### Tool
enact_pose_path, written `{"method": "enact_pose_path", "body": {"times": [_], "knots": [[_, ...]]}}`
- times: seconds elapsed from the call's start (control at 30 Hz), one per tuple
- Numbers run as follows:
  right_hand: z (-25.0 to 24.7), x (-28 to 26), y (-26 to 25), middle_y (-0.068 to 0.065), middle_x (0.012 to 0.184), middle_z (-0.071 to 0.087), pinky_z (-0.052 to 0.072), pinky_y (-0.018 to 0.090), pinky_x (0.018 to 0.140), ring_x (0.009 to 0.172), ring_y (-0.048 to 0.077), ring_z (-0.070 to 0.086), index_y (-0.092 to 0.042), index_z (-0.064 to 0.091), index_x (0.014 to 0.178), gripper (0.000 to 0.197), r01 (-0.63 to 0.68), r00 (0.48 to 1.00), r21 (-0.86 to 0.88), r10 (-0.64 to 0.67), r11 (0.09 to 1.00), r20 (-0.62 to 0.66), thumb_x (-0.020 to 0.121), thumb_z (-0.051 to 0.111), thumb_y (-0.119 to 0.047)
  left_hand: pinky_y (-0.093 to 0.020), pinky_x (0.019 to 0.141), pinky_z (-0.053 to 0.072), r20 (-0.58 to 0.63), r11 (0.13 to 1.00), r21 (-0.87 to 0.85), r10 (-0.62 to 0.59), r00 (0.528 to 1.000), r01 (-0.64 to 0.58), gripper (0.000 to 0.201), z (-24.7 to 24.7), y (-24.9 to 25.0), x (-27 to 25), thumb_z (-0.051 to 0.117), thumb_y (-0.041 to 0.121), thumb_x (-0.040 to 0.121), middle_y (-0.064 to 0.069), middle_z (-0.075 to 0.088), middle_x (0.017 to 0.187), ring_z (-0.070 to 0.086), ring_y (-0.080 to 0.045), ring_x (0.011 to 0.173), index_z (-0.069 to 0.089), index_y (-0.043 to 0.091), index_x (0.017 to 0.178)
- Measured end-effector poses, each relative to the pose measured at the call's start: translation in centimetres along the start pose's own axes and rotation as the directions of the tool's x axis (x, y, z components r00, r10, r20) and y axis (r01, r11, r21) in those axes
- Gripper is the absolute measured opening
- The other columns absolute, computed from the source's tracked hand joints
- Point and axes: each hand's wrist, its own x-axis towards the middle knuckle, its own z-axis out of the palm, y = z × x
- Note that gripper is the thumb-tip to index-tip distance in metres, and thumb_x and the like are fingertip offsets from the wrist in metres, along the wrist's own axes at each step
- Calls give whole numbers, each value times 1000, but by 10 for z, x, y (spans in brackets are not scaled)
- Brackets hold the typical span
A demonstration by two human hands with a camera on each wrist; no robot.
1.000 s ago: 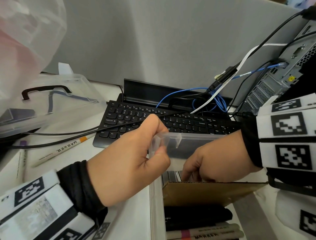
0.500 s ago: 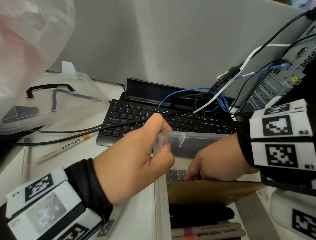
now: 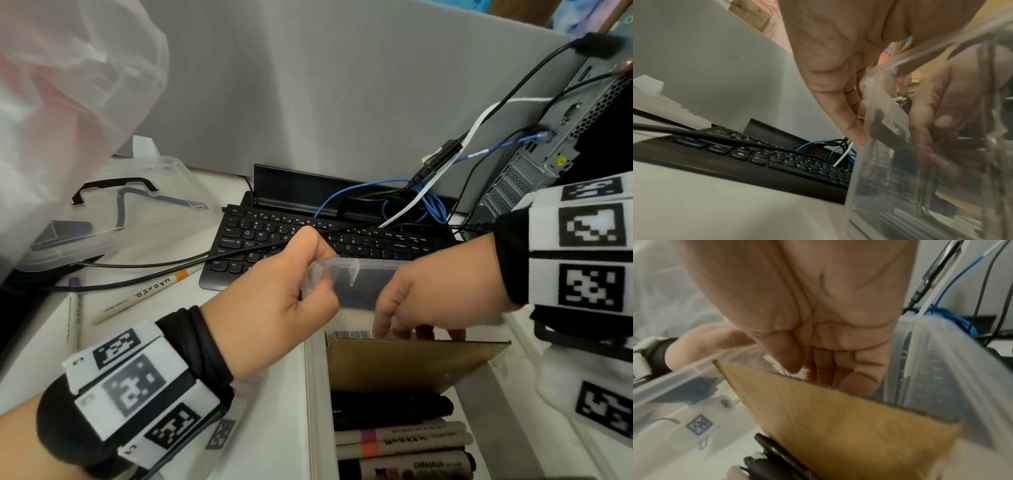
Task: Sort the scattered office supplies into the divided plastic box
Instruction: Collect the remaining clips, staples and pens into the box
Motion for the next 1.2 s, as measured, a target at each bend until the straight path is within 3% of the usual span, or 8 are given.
{"method": "enact_pose_path", "body": {"times": [0.07, 0.23, 0.37, 0.6, 0.8, 0.93, 1.03, 1.2], "knots": [[-1, -10, 1, 5, 94, 61, 47, 25, 55, 81, 20, 56, -10, 60, 120, 28, 33, 999, 31, -32, 999, -25, 99, 42, -12, -35, 65, 45, -1, 999, 14, -31, 1000, 31, 30, 0, 2, -2, 35, 49, 77, -4, 59, 77, 52, -17, 67, 46, 26, 94], [0, -34, 2, 8, 98, 66, 52, 33, 65, 79, 21, 62, -7, 60, 109, 20, 110, 979, 101, -91, 989, -181, 98, 47, -17, -37, 71, 51, -63, 993, 70, -95, 993, 100, 26, 3, 11, -10, 42, 47, 87, 5, 61, 81, 56, -10, 70, 48, 31, 107], [2, -69, 16, 8, 89, 70, 50, 29, 55, 79, 26, 68, -9, 62, 100, 15, 107, 950, 60, -84, 993, -299, 95, 51, -18, -15, 83, 45, -134, 972, 182, -123, 983, 146, 49, -1, 29, -29, 50, 46, 90, 10, 51, 119, 54, -2, 102, 40, 25, 133], [34, -114, 58, 2, 64, 71, 47, 19, 46, 47, 13, 60, -7, 64, 83, 24, -113, 915, -108, 61, 988, -400, 92, 56, -27, -27, 84, 54, 15, 955, 207, -219, 976, 211, 69, -4, 65, -81, 67, 55, 68, 16, 45, 122, 51, 3, 111, 46, 27, 127], [72, -111, 69, 7, 69, 73, 48, 20, 46, 46, 12, 61, 2, 69, 91, 24, -104, 920, 83, 128, 991, -372, 88, 64, -21, -28, 102, 45, 37, 935, 241, -276, 960, 259, 61, 1, 76, -81, 69, 26, 85, 11, 51, 134, 51, -2, 121, 42, 21, 139], [79, -107, 60, 1, 62, 67, 45, 15, 44, 37, 4, 52, -1, 70, 88, 22, -153, 886, 30, 151, 988, -438, 92, 58, -19, -28, 106, 41, 65, 934, 174, -326, 943, 311, 59, 2, 77, -69, 64, 12, 88, 7, 56, 132, 51, -3, 122, 40, 15, 142], [79, -107, 54, -3, 55, 63, 42, 11, 40, 34, 1, 48, -4, 70, 85, 24, -186, 871, 19, 174, 982, -459, 94, 54, -20, -19, 96, 42, 59, 923, 209, -342, 938, 324, 53, 0, 83, -60, 60, 10, 90, 5, 62, 125, 57, -4, 112, 43, 17, 140], [74, -111, 46, -6, 35, 54, 42, 14, 41, 32, 3, 47, -9, 67, 70, 25, -251, 829, -8, 210, 968, -519, 90, 56, -19, -34, 105, 42, 71, 908, 239, -369, 927, 344, 51, -6, 79, -53, 62, 19, 90, 9, 59, 126, 55, -11, 118, 45, 24, 138]]}}
